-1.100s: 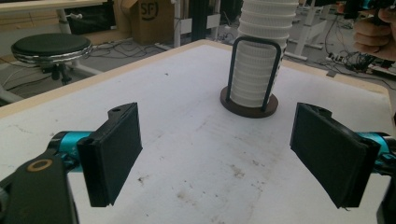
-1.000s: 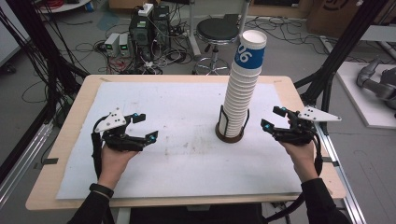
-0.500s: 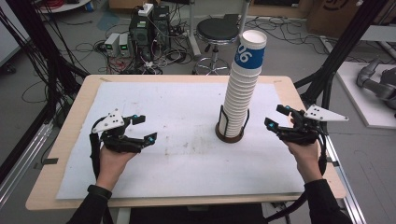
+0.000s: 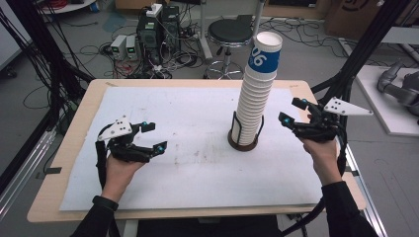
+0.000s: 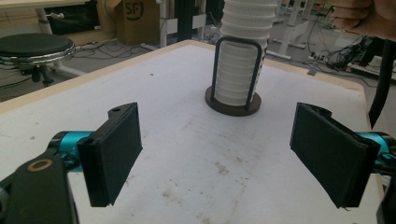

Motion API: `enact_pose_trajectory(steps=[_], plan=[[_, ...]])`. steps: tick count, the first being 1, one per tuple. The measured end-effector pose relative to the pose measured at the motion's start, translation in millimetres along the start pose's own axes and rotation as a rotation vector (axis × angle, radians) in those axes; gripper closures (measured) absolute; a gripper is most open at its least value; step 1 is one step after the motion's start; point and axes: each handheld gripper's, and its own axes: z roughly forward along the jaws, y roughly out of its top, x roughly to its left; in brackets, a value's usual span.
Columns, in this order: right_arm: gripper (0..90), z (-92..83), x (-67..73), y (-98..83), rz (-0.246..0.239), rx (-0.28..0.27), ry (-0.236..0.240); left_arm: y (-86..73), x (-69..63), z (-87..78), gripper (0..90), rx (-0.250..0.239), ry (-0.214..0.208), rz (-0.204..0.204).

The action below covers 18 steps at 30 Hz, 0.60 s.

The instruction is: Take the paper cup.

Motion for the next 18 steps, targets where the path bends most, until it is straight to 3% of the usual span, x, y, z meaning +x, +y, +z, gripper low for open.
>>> enact_pose_trajectory(steps=[12,18], plan=[[16.4,27.8,-3.0,30.8,0.008,-0.003,0.025,-2.5,-1.5,5.5,16.5,0.014,-0.034,-0.008],[14.8,43.0,-1.5,45.6,0.005,0.026,0.008,-2.9,-2.1,6.2,16.5,0.018,-0.037,-0.011]])
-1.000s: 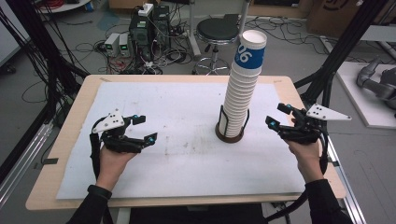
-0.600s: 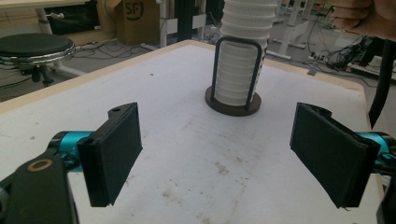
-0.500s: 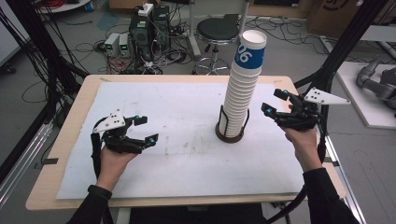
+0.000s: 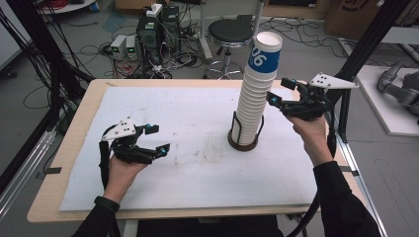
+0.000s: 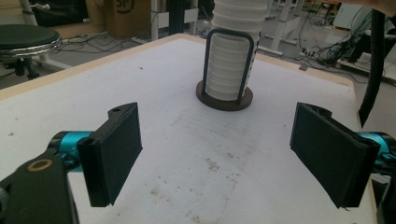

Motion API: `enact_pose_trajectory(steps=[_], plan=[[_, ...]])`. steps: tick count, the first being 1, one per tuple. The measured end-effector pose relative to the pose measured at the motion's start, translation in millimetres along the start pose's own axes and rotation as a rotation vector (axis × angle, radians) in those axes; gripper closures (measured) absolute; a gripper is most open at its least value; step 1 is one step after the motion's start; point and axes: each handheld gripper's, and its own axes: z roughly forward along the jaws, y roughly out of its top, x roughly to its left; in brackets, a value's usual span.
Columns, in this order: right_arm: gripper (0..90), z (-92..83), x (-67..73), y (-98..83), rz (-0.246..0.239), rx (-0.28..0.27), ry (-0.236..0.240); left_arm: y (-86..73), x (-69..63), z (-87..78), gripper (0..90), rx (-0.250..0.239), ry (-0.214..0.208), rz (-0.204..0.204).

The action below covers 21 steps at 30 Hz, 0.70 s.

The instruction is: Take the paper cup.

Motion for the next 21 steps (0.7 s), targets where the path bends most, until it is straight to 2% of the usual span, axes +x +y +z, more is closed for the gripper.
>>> enact_pose_trajectory(steps=[5,11,21], plan=[[14.8,10.5,1.9,9.4,-0.01,0.009,0.001,0.1,-0.5,0.2,16.5,-0.003,-0.009,-0.004],[14.8,23.6,4.1,14.6,-0.011,0.062,0.017,-0.1,-0.7,0.2,16.5,0.001,-0.01,-0.001],[13.4,34.9,5.4,18.8,-0.015,0.066,0.018,0.7,-2.9,3.0,16.5,0.008,-0.017,-0.002]])
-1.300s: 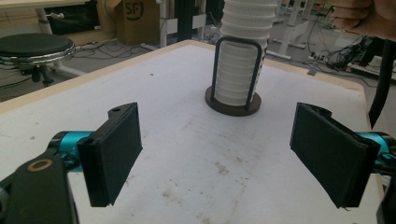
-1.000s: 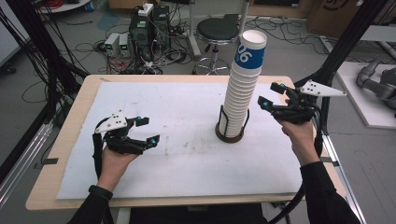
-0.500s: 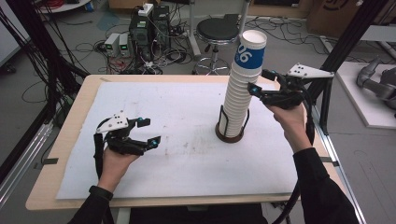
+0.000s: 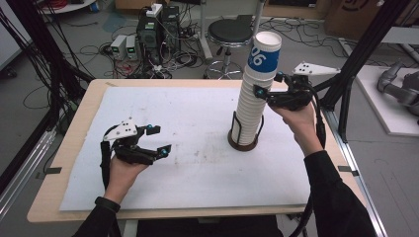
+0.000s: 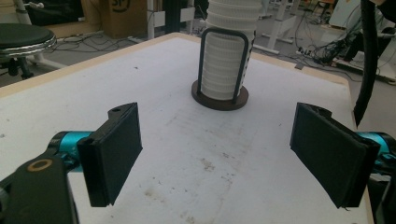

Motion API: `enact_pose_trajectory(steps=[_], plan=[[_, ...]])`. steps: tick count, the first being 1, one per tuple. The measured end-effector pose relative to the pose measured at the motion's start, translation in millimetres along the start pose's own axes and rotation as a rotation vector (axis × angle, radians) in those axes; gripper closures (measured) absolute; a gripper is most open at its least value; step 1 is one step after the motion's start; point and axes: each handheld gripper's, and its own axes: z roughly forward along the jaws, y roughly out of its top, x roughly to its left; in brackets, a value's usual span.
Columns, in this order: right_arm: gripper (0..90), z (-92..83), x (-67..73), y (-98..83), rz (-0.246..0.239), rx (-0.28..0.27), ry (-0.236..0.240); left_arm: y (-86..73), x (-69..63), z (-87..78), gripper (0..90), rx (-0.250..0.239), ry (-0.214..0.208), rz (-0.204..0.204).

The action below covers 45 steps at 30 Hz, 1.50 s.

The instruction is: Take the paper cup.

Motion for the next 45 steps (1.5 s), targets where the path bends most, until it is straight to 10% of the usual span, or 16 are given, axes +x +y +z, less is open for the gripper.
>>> enact_pose_trajectory(steps=[21,45], plan=[[13.7,2.4,3.2,-2.0,-0.008,-0.01,-0.034,24.7,-4.1,9.2,16.5,-0.004,-0.02,-0.017],[14.0,1.9,5.2,-2.3,-0.013,-0.015,-0.043,174.8,-19.3,86.6,16.2,-0.086,-0.117,0.054]])
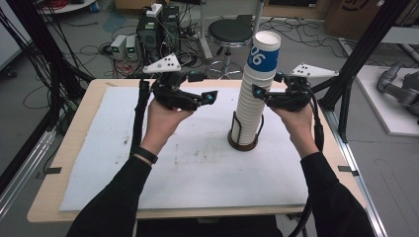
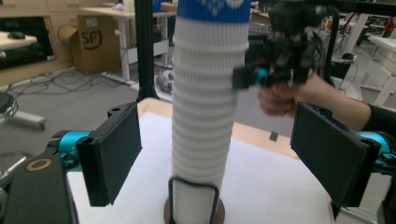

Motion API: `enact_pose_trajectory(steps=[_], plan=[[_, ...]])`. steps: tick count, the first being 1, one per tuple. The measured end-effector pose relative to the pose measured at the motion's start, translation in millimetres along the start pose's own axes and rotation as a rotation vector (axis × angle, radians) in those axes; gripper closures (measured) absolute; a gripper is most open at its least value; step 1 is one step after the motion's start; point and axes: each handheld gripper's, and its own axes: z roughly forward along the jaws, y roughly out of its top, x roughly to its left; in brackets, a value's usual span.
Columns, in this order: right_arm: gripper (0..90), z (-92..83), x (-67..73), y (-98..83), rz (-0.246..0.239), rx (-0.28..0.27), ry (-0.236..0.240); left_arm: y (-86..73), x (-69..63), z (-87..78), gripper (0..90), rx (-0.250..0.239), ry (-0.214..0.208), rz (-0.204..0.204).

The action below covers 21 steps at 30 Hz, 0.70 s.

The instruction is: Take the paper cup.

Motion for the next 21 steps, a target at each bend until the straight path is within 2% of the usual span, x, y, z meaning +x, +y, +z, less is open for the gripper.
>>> enact_pose_trajectory(steps=[6,12,17,21], plan=[[14.0,-0.1,-0.5,0.0,-0.003,-0.002,0.0,25.9,-0.9,21.9,16.2,-0.01,-0.028,0.04],[14.0,-0.3,-0.4,0.2,-0.005,-0.001,-0.002,44.4,-2.0,45.1,15.8,-0.013,-0.044,0.072],[14.1,0.1,-0.1,0.1,-0.003,-0.003,-0.001,57.6,-0.9,63.6,14.7,-0.012,-0.049,0.081],[14.1,0.1,-0.1,0.2,-0.004,-0.003,-0.003,67.8,-1.1,77.1,14.5,-0.037,-0.058,0.071]])
